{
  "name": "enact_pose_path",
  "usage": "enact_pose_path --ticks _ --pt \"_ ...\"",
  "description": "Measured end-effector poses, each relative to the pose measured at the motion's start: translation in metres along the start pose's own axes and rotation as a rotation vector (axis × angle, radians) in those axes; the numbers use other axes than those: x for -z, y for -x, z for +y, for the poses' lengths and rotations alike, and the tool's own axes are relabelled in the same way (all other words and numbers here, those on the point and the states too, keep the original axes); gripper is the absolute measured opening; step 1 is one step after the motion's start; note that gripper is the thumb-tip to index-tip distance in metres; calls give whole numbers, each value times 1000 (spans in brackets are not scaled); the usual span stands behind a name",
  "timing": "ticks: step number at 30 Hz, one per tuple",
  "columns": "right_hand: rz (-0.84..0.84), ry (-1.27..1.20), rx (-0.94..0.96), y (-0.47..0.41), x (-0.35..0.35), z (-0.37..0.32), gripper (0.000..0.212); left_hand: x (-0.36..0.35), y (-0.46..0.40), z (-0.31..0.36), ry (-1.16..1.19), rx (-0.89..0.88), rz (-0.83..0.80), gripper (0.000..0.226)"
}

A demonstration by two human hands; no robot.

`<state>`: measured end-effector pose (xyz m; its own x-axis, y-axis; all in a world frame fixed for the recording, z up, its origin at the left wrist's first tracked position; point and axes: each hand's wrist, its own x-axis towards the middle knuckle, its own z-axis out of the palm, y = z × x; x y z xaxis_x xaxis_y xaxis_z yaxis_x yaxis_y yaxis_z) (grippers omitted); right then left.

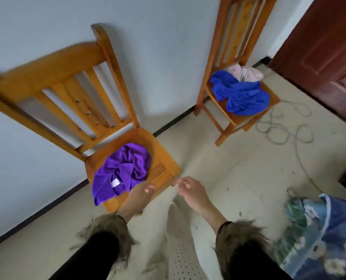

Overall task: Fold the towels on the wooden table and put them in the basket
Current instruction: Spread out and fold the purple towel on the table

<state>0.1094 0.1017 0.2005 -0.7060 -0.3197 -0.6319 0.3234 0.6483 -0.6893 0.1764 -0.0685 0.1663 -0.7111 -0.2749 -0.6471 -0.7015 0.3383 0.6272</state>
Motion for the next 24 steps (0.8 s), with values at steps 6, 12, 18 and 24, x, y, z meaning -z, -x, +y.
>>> enact_pose_path --ticks 6,12,18,24 --pt "-179 215 25 -127 -20 -24 31 20 -98 -36 1 197 144 27" --pt "-303 339 80 -218 -77 -15 26 27 -162 -104 -68 397 351 47" --pt "-322 306 90 -272 -135 2 25 36 -226 -168 74 536 484 46" --pt "-255 303 92 -281 -153 5 24 52 -246 -170 147 413 624 17"
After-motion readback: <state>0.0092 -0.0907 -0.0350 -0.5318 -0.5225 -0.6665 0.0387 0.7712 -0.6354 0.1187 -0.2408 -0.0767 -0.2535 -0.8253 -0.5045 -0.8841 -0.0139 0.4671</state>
